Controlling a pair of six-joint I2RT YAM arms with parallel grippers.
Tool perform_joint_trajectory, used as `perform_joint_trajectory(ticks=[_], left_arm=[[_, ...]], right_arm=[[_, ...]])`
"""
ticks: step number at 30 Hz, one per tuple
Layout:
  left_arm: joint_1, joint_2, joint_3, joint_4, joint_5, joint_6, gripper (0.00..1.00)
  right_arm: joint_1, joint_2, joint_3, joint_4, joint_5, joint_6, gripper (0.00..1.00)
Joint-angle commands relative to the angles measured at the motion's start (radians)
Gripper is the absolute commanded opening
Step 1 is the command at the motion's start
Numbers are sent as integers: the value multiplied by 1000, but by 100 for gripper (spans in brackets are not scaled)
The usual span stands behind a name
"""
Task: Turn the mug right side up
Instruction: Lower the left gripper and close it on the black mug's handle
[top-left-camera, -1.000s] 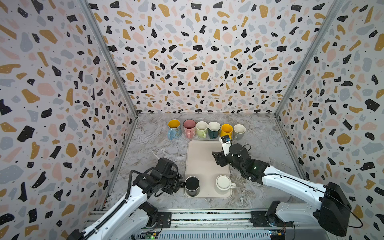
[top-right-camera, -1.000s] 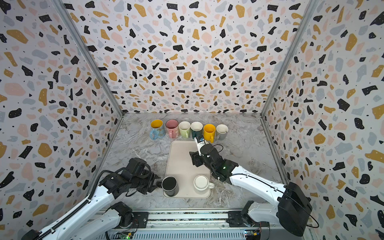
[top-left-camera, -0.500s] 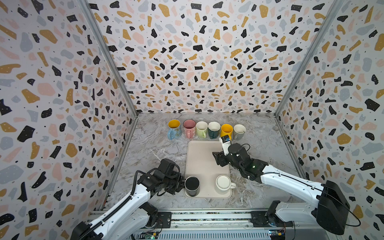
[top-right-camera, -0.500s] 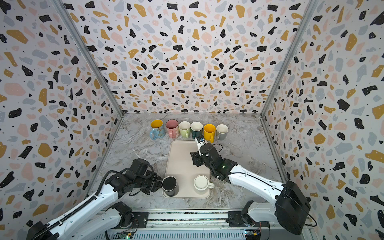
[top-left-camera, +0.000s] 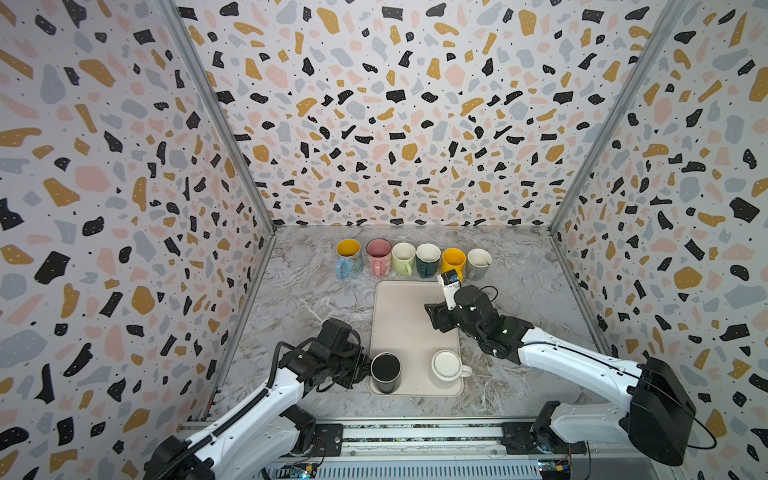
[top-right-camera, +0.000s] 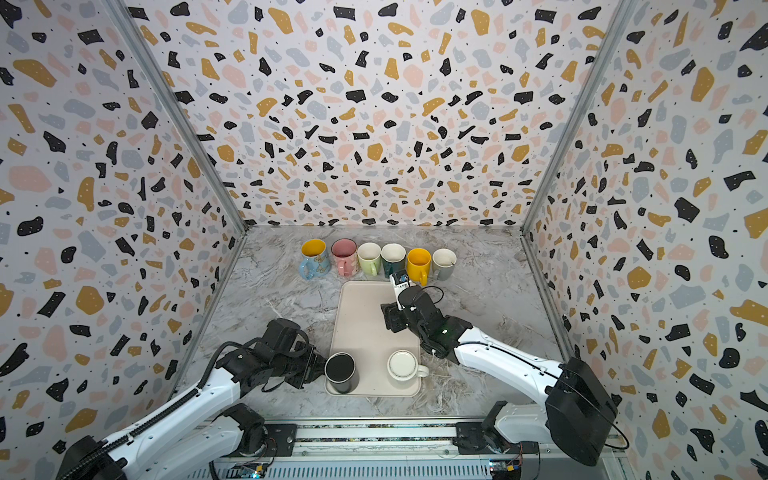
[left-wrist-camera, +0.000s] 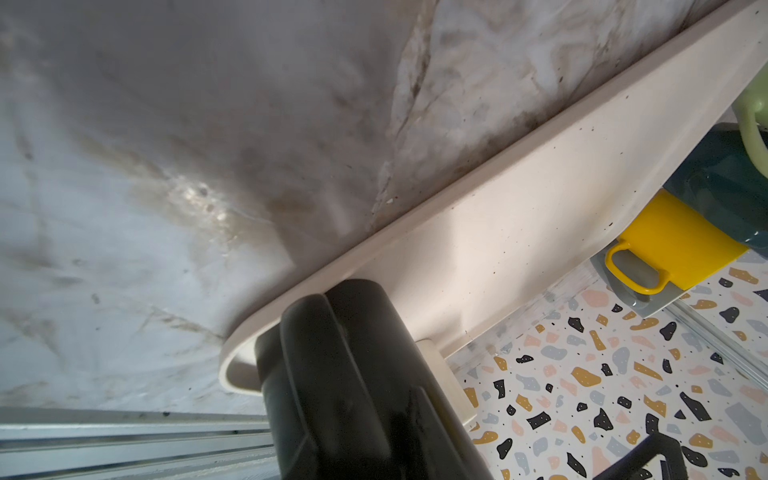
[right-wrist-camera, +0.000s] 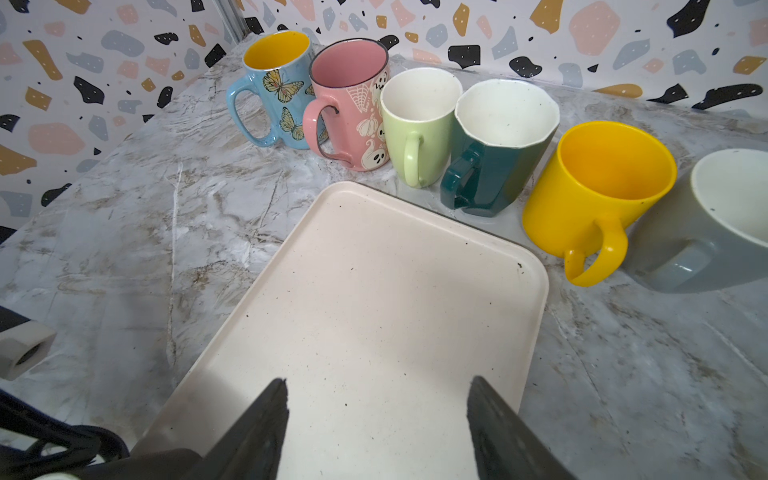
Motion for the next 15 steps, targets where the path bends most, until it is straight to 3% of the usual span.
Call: perform_joint_trajectory(ticks=[1, 7, 12, 15], left_arm=[[3, 12, -16, 41, 33, -9, 22], [3, 39, -40, 154, 26, -16, 0], [6, 87, -37, 312, 15, -15, 0], [13, 132, 22, 388, 7, 85, 0]], right_arm=[[-6, -4, 41, -23, 4, 12, 70], [-9, 0, 38, -27, 5, 12, 70], [-13, -5, 37, -39, 12, 11, 70], [-15, -12, 37, -52, 20, 8, 70]])
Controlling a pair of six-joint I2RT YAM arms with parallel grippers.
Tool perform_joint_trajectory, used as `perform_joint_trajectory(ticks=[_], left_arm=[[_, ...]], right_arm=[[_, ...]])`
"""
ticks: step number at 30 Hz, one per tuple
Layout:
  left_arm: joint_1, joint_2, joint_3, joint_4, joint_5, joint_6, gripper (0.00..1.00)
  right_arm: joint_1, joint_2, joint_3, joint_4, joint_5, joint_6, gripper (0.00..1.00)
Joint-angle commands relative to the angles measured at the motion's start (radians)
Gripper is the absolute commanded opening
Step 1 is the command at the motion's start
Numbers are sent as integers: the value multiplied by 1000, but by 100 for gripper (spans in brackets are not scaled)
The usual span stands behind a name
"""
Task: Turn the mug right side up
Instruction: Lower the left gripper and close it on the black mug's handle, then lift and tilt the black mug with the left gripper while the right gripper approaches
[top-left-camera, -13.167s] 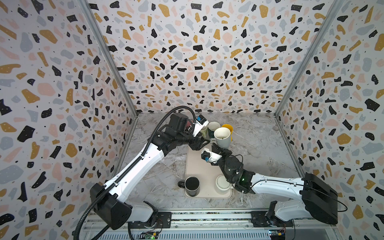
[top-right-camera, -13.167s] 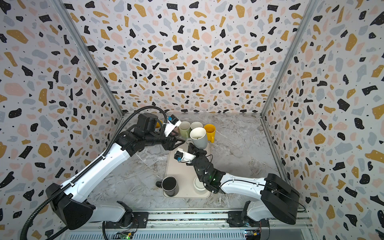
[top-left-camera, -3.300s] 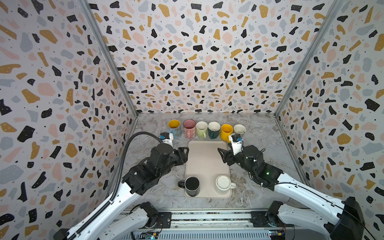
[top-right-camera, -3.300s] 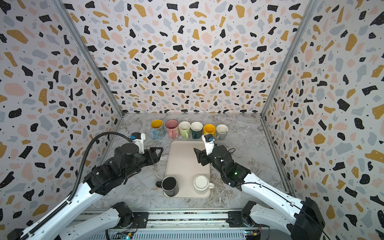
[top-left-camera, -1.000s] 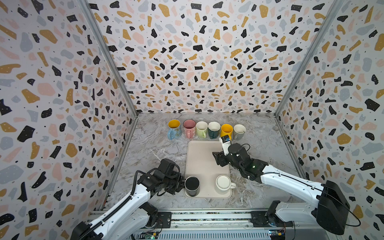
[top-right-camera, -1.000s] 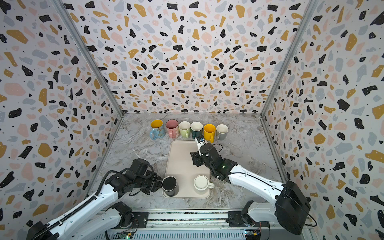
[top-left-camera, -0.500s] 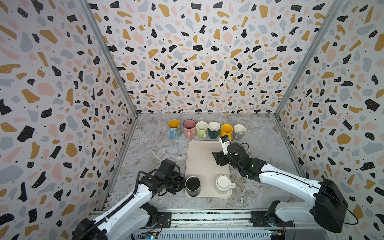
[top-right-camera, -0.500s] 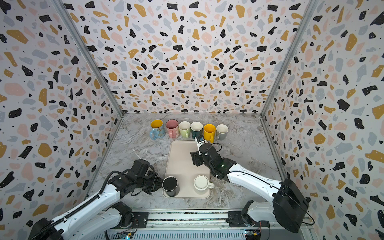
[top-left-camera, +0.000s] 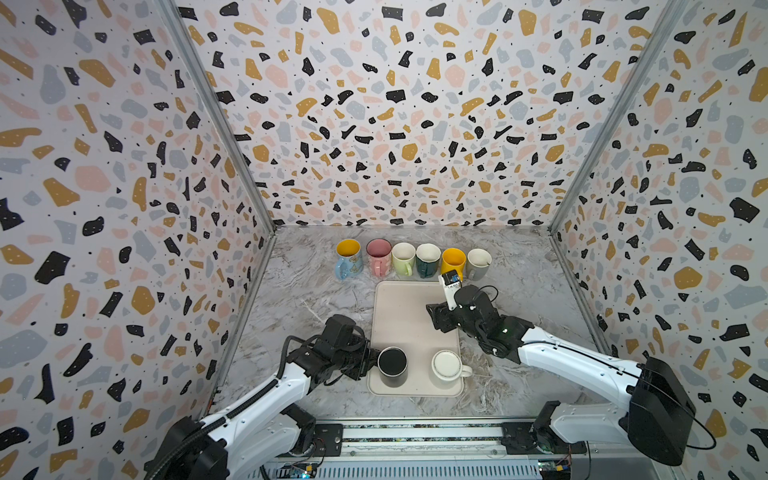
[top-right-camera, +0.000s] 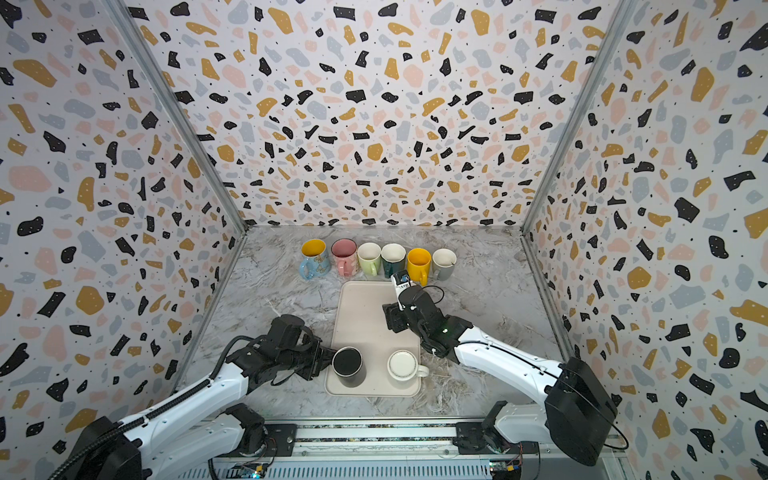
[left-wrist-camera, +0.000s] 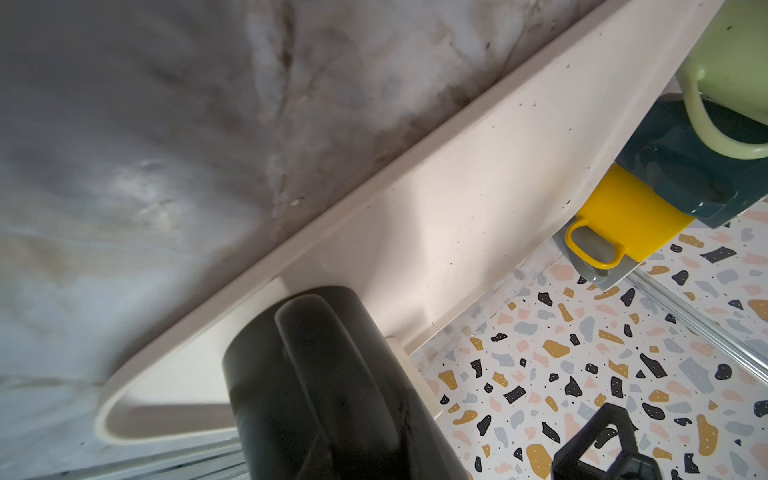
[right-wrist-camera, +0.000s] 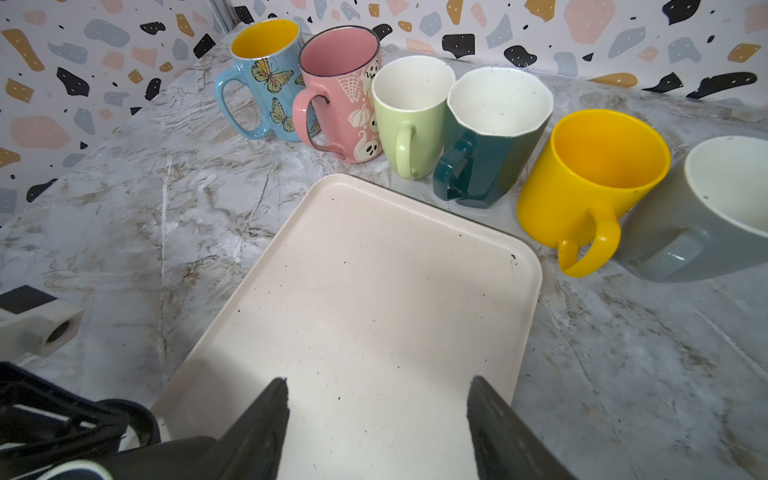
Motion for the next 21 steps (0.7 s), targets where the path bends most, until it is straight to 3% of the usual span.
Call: perform_joint_trajectory(ticks=[1, 4, 14, 21], left_arm=[[14, 42, 70, 159, -8, 137, 0], [17, 71, 156, 164, -56, 302, 0], [17, -19, 300, 163, -288, 618, 0], [-3, -65, 313, 249, -346, 834, 0]], right_arm=[[-5, -17, 38, -32, 20, 5, 70], [-8, -31, 33, -38, 26, 6, 70], [-9, -57, 21, -57, 33, 9, 70], [-9, -45, 40, -68, 27, 2, 70]])
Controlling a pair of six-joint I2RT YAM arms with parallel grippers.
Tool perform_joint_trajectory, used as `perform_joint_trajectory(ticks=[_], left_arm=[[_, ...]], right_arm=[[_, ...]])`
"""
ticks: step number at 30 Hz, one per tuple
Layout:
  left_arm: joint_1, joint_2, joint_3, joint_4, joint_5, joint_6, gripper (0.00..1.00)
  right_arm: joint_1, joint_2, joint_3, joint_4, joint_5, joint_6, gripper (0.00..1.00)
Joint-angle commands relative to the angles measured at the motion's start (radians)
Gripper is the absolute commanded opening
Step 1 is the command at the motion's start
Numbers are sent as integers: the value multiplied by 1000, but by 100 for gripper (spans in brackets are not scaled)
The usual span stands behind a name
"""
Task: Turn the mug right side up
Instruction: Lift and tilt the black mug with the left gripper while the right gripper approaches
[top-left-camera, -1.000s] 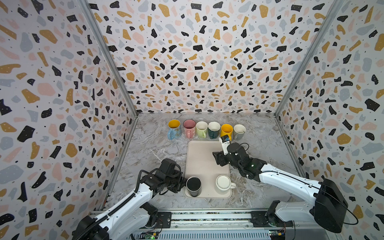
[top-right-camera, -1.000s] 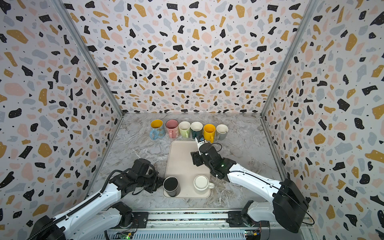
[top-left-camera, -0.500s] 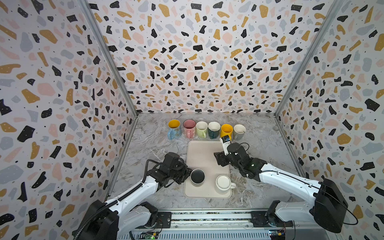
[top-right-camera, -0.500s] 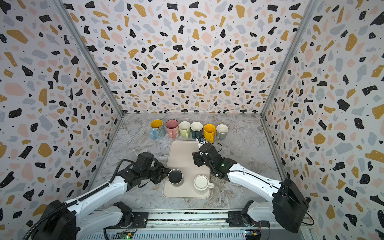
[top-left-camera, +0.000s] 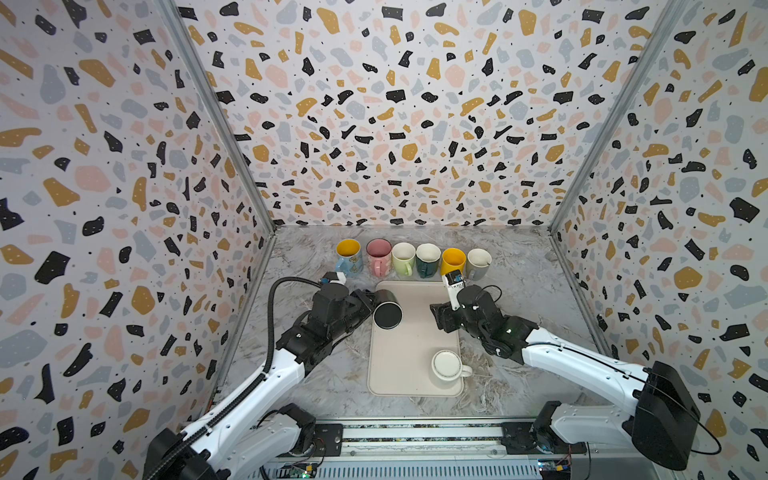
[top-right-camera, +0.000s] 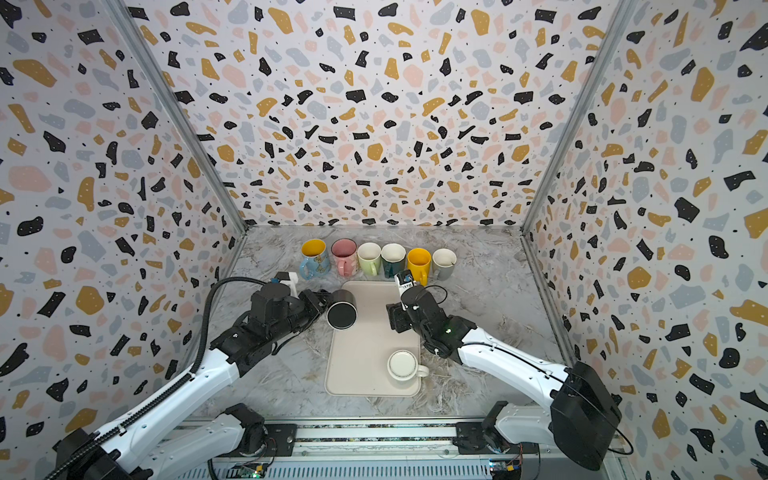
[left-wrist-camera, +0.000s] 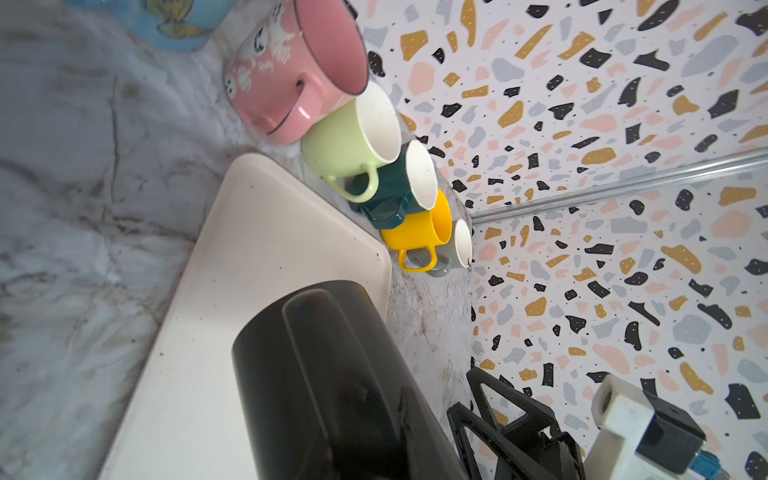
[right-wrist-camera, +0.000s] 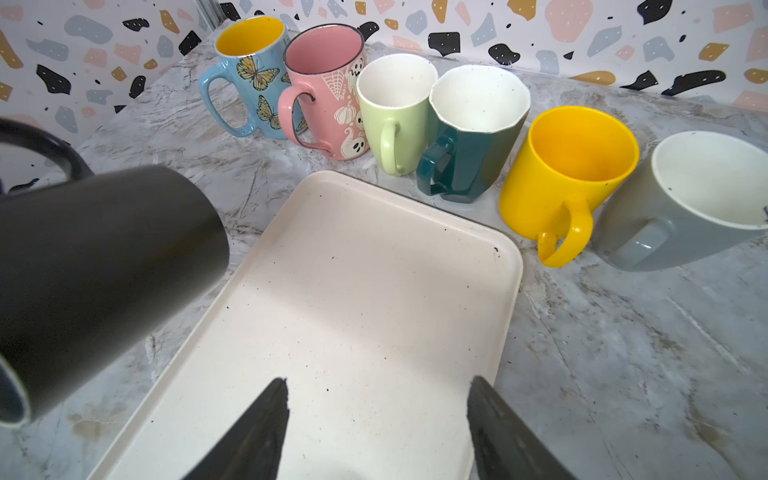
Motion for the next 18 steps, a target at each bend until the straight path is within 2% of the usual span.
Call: perform_joint_trajectory(ticks=[1, 5, 11, 15, 18], left_arm=[[-22, -39, 32, 156, -56, 179, 0], [-81, -52, 46, 162, -136, 349, 0], [-207, -97, 35, 263, -272, 563, 0], [-325, -107, 46, 306, -430, 742, 0], [-381, -84, 51, 317, -522, 854, 0]], right_arm=[[-4, -15, 39, -29, 8, -1, 70], [-3, -19, 43, -45, 15, -16, 68], [-4, -36, 52, -70, 40, -51, 68], [-3, -46, 74, -79, 41, -79, 67], [-3, -48, 92, -83, 37, -104, 67]])
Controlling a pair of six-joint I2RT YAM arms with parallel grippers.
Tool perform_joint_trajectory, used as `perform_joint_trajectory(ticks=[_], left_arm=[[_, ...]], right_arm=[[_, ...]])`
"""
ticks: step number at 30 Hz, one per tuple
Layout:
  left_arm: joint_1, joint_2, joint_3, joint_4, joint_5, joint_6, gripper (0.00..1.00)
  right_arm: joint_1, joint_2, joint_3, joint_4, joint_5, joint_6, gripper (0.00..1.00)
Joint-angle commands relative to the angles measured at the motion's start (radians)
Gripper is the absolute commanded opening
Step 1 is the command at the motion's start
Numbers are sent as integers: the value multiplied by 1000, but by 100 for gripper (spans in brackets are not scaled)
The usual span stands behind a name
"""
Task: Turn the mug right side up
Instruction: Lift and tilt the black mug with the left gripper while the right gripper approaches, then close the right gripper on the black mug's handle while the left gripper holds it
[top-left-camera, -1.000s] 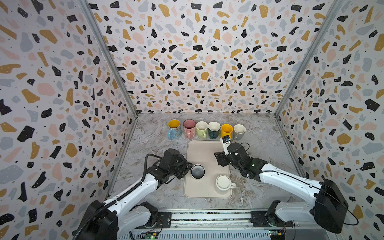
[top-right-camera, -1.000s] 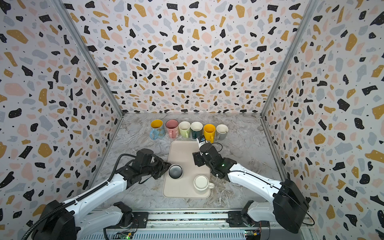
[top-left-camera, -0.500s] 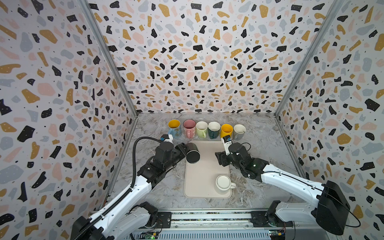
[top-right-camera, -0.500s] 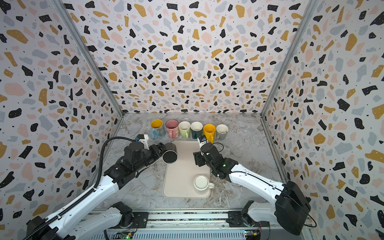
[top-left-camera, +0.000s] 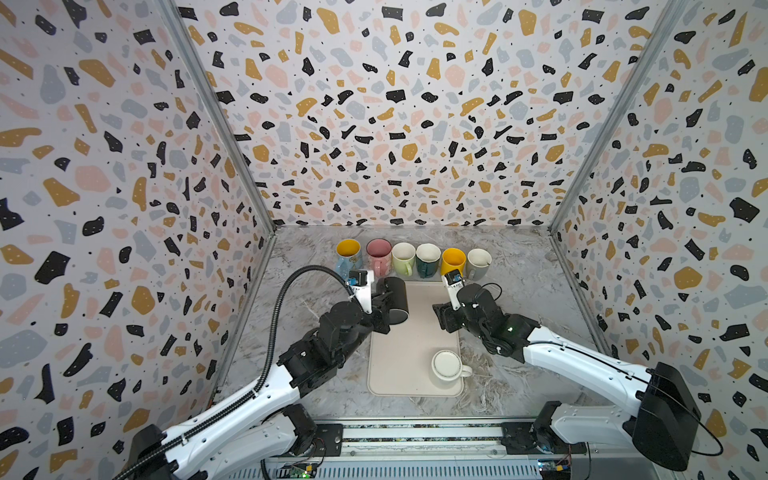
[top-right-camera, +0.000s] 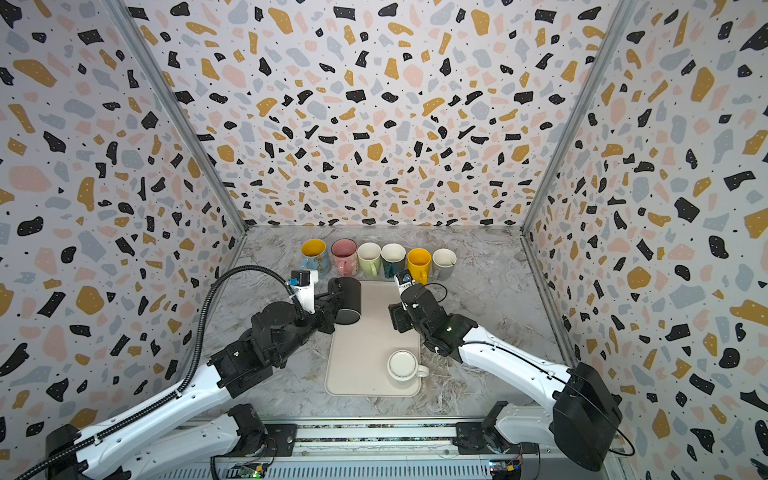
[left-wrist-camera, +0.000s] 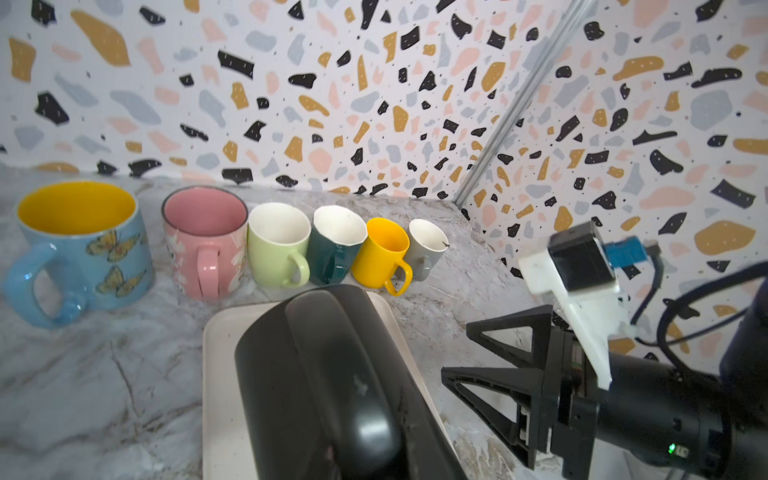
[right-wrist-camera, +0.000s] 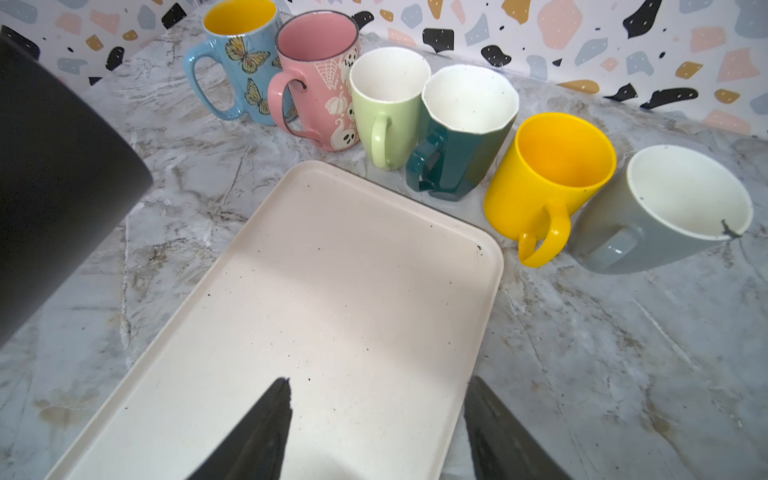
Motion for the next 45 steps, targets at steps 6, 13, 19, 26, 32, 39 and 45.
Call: perform_joint_trajectory(ticks=[6, 13, 19, 26, 32, 39, 45], left_arm=[[-120, 67, 38, 205, -353, 378, 0], [-205, 138, -6, 421, -605, 594, 0], [-253, 179, -86, 715, -754, 767, 0], [-283, 297, -141, 1041, -837, 999, 0], [-296, 428, -164, 1381, -872, 1219, 0], [-305, 531, -181, 1642, -843, 1402, 0], [-314, 619, -187, 1795, -804, 1548, 0]], right_arm=[[-5, -32, 109, -58, 13, -96, 67], [-29, 14, 193, -107, -73, -151, 66], [-71, 70, 272, -149, -133, -178, 65], [-145, 104, 355, -159, -260, -196, 63], [-223, 173, 480, -218, -472, -238, 64], [-280, 323, 706, -402, -741, -350, 68], [-283, 415, 841, -527, -875, -439, 68]])
